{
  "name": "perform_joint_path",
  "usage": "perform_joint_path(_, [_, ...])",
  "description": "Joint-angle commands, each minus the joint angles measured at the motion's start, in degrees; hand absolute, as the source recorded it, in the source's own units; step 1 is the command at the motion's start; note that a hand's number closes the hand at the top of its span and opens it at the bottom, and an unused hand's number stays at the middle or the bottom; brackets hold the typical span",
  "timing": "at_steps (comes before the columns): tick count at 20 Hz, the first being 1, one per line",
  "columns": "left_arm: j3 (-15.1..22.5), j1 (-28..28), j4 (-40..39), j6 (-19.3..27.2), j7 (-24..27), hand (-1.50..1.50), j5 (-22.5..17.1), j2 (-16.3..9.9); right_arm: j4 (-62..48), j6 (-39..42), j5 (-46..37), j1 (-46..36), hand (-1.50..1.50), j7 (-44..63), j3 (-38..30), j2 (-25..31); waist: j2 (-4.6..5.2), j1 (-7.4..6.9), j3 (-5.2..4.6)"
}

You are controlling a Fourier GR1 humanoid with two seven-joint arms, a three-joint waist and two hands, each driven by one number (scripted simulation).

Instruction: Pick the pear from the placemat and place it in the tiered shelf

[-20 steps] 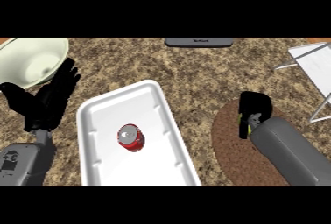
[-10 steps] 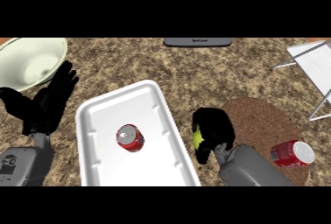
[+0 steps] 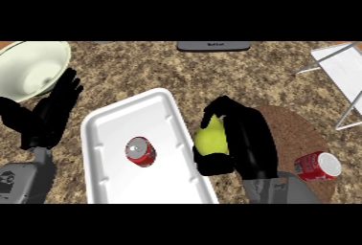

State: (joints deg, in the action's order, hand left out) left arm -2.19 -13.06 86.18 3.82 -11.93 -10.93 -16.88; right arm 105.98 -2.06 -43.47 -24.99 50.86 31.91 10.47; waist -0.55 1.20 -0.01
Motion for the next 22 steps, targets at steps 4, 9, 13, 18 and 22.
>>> perform_joint_path(4, [1.47, -2.66, 0.34, 2.50, -1.89, 0.00, 2.21, 2.03, 16.04, 2.62, -2.31, -1.82, 1.50, 6.63, -10.34, 2.71, 0.38, -0.34, 0.01])
perform_joint_path(9, [1.13, -0.14, -0.47, 1.52, 1.13, 0.00, 2.45, 3.06, 20.96, 12.27, 0.77, -7.30, 1.50, 12.88, -19.56, 5.74, 0.40, -0.67, -0.02])
perform_joint_path(13, [0.06, -3.26, 0.72, 0.85, -3.01, 0.00, 1.61, 1.12, 17.20, 16.56, 4.96, -10.78, 1.50, 11.33, -28.84, 11.38, 0.45, -0.63, -0.01])
perform_joint_path(18, [-0.32, -4.16, -1.33, -0.49, -1.95, 0.00, 1.42, 1.38, 11.93, 18.13, 11.56, -11.40, 1.50, 7.18, -40.01, 16.86, 0.56, -0.62, 0.00])
perform_joint_path(22, [1.11, 1.46, 1.19, 0.70, 0.64, 0.00, 2.70, 3.97, 8.79, 20.16, 14.90, -10.48, 1.50, 4.31, -47.52, 22.22, 0.45, -0.83, 0.01])
